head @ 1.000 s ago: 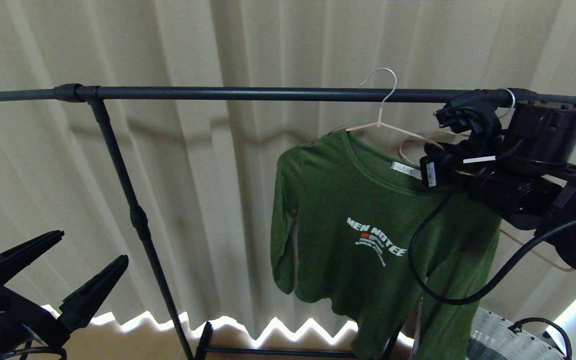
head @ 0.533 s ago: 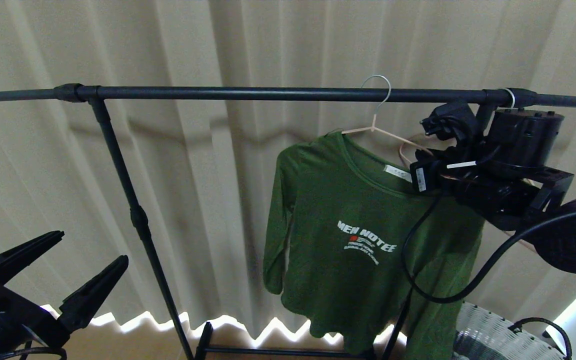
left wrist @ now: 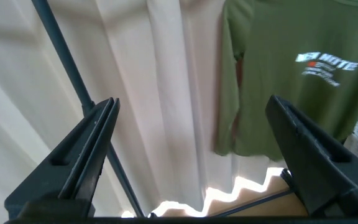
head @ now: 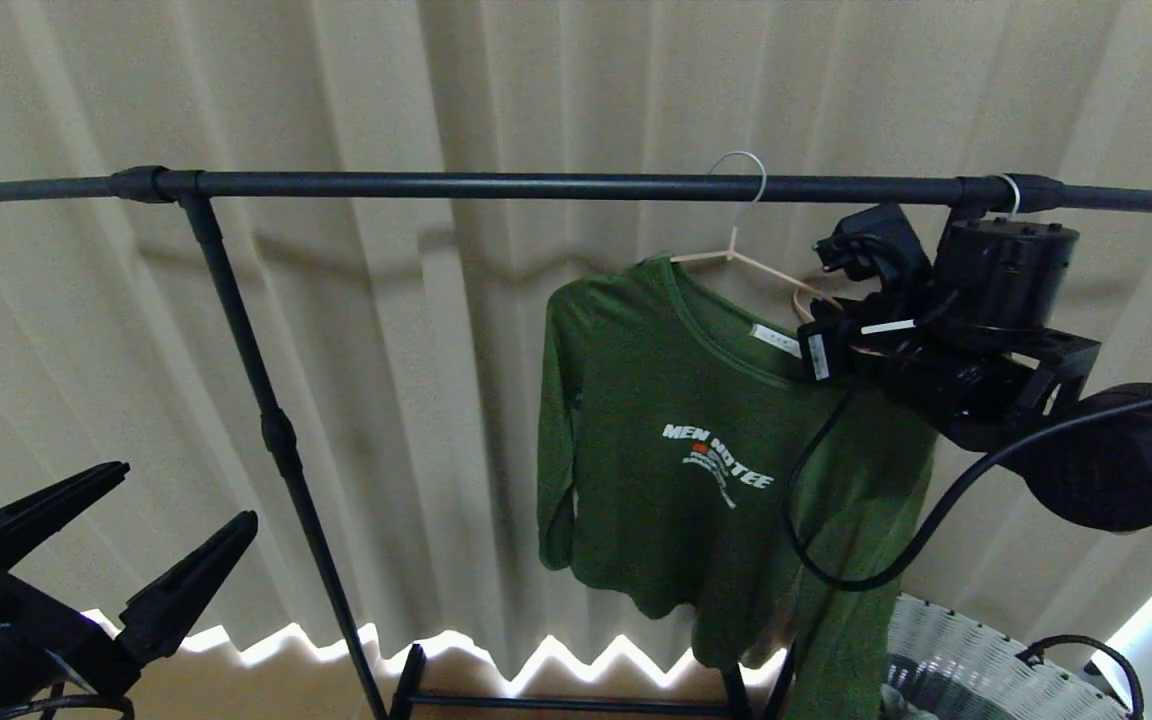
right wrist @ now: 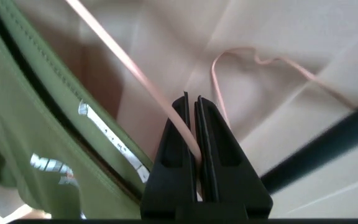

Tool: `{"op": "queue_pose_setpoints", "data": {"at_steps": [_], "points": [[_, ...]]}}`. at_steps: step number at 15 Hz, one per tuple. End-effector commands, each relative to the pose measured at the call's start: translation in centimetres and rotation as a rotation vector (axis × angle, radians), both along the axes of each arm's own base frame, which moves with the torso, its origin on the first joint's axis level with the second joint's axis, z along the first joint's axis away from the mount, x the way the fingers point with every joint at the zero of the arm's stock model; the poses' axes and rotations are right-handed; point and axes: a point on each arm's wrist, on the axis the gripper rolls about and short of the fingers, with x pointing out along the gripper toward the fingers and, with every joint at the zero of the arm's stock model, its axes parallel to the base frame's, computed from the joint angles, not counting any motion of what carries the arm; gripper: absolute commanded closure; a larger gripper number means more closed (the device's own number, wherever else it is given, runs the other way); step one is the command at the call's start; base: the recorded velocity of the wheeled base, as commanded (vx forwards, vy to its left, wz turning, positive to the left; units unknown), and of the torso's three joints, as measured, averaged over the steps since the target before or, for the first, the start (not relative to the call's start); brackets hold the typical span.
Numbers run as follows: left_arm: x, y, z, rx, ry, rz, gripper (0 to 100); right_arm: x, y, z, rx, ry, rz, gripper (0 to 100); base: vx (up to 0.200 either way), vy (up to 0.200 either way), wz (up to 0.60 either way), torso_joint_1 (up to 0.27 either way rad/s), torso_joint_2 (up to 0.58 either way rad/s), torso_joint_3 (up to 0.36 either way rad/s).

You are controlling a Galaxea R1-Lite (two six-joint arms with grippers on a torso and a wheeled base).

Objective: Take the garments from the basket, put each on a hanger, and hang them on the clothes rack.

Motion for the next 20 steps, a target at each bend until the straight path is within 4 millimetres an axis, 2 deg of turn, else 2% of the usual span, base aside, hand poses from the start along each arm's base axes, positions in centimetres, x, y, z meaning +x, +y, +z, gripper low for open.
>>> {"op": "queue_pose_setpoints", "data": {"at_steps": [1, 7, 12, 13, 19, 20], "points": [[0.0, 0.0, 0.0, 0.001, 0.002, 0.0, 0, 0.6, 0.4, -0.8, -0.008, 0.017, 0.005, 100, 0.0, 0.0, 0.0, 0.0, 0.0, 0.0], [0.1, 0.0, -0.1, 0.002, 0.008, -0.002, 0, 0.0, 1.4, -1.5, -0.018, 0.039, 0.037, 100, 0.0, 0.0, 0.0, 0.0, 0.0, 0.0], [0.0, 0.0, -0.2, 0.003, 0.011, -0.002, 0, -0.2, 1.3, -1.7, -0.022, 0.047, 0.037, 100, 0.0, 0.0, 0.0, 0.0, 0.0, 0.0], [0.0, 0.0, -0.2, 0.003, 0.011, -0.002, 0, -0.2, 1.3, -1.7, -0.022, 0.047, 0.037, 0, 0.0, 0.0, 0.0, 0.0, 0.0, 0.0], [0.0, 0.0, -0.2, 0.003, 0.011, -0.002, 0, -0.4, 1.3, -1.2, 0.037, -0.017, 0.04, 0, 0.0, 0.0, 0.0, 0.0, 0.0, 0.0], [0.0, 0.0, -0.2, 0.003, 0.01, -0.002, 0, -1.0, 1.0, -0.9, 0.047, -0.04, 0.043, 0, 0.0, 0.0, 0.0, 0.0, 0.0, 0.0]]}}
